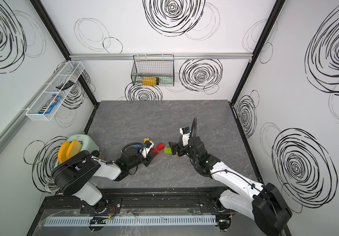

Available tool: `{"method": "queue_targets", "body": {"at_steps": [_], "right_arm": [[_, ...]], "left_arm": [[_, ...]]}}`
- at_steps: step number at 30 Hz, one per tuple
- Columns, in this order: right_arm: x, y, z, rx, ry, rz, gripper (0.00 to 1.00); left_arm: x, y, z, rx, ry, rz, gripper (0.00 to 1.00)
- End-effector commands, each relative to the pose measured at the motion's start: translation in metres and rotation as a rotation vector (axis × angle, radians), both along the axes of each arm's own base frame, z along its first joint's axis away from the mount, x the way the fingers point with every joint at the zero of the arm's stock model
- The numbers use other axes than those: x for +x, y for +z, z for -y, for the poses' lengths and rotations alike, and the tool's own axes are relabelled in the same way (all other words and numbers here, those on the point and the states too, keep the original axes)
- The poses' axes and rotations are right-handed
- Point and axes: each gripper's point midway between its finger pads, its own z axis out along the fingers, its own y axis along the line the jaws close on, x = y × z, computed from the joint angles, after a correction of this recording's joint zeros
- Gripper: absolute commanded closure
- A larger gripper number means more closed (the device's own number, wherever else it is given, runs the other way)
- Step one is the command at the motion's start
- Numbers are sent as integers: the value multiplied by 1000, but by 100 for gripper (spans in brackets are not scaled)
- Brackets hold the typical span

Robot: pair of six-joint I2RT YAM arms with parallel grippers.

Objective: Assemble the number 4 with lego
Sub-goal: Pick up the lego brick from the center of the board, then move the lego brick at the center of the board.

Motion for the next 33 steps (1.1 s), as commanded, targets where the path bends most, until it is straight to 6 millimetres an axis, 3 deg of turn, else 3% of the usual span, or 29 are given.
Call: {"method": "queue_targets", "body": {"at_steps": [1,10,14,19,26,33], "right_arm": [[6,4,2,23,-134,17,4],[2,-38,-14,-7,-135,-74,17],[7,-47,-8,-23,-188,-83,21],[6,-52,-10,-45,-154,-58,42],[3,-58,-16,-105,-83,-31,55],[3,-68,-15,-141,-68,-40,58]], "left_arm": [[5,33,-13,-102,101,75,100],[9,73,-11,-238,228,-46,100],[5,91,-5,-290,200,-9,100],[4,104,5,-274,172,19,100],[5,112,12,-265,150,19,100],[4,107,16,-249,143,0,100]]}}
